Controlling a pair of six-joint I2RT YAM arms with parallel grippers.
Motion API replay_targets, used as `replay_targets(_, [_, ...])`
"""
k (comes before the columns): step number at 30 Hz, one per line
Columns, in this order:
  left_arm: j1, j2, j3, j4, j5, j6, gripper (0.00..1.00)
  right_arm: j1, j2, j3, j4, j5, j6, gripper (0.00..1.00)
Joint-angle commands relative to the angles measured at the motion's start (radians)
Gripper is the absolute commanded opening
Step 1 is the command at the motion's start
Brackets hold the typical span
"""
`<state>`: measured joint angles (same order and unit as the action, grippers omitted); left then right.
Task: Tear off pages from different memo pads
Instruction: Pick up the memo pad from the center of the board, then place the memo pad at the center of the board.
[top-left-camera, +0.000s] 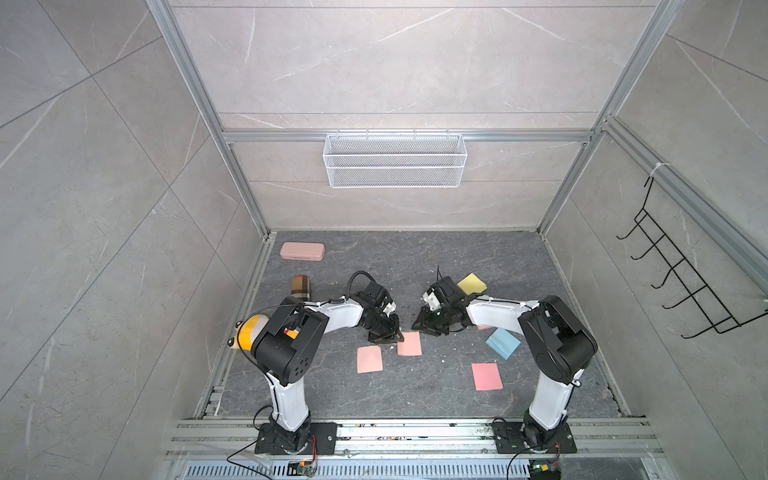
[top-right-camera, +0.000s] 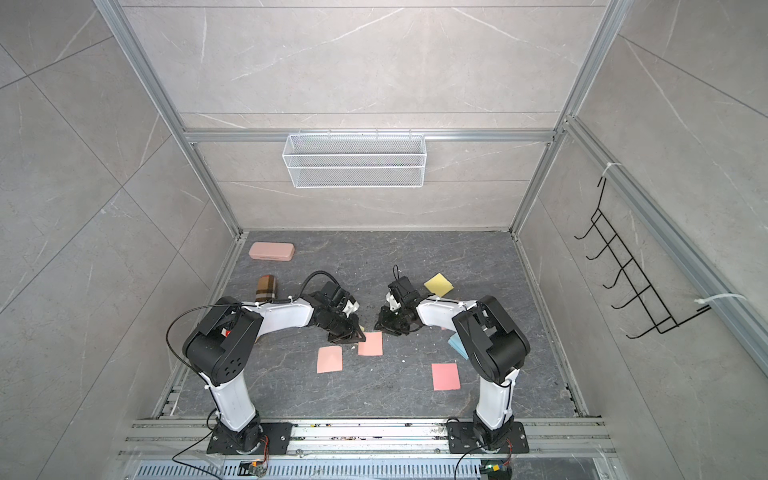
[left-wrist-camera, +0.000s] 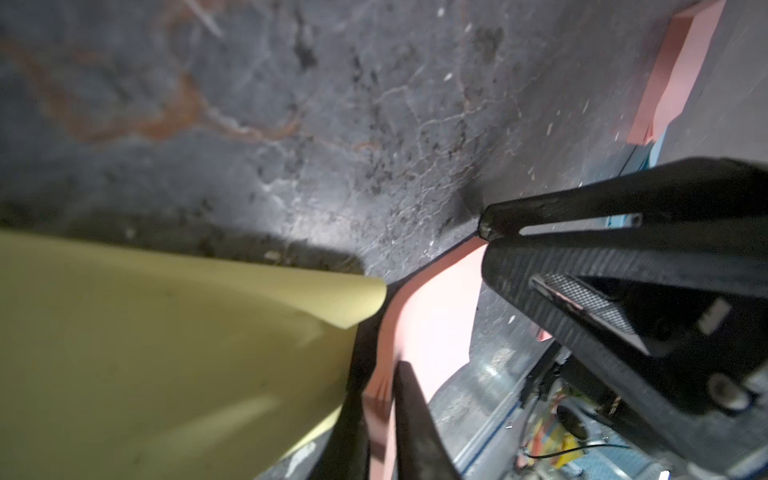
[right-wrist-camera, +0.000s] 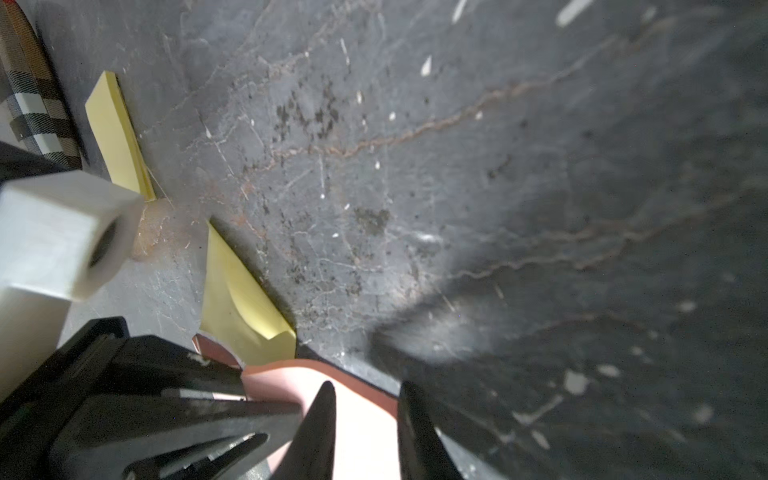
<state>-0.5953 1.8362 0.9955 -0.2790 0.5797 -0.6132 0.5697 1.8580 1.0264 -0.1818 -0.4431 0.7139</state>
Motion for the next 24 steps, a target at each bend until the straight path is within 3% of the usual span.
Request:
replay_targets(1, [0.003,-0.035,0.024,0.001,0.046,-0.041,0.01,0.007,-0.018,-0.031,-0.035,0.009,-0.05,0.35])
replay_targets(3, [0.008,-0.046,0.039,-0.035,0.067,-0.063,0.0,0.008,-0.079,-0.025,-0.077,0.012,-0.133,0.41])
replay_targets(8, [0.064,-0.14,0.06,-0.098,0.17,-0.132,0.0,0.024,-0.255,-0.051,-0.243,0.171,-0.358,0.49])
replay_targets(14, [0.198,-0.215,0.061,-0.177,0.272,-0.176,0.0,0.283,-0.412,-0.106,-0.221,0.499,-0.561,0.55])
replay_targets(19, [0.232,-0.24,0.06,-0.168,0.333,-0.219,0.0,0.475,-0.38,-0.081,-0.128,0.747,-0.716,0.56])
replay_targets(24, [0.231,-0.261,0.048,-0.173,0.349,-0.239,0.0,0.552,-0.246,0.029,-0.091,0.957,-0.79,0.56])
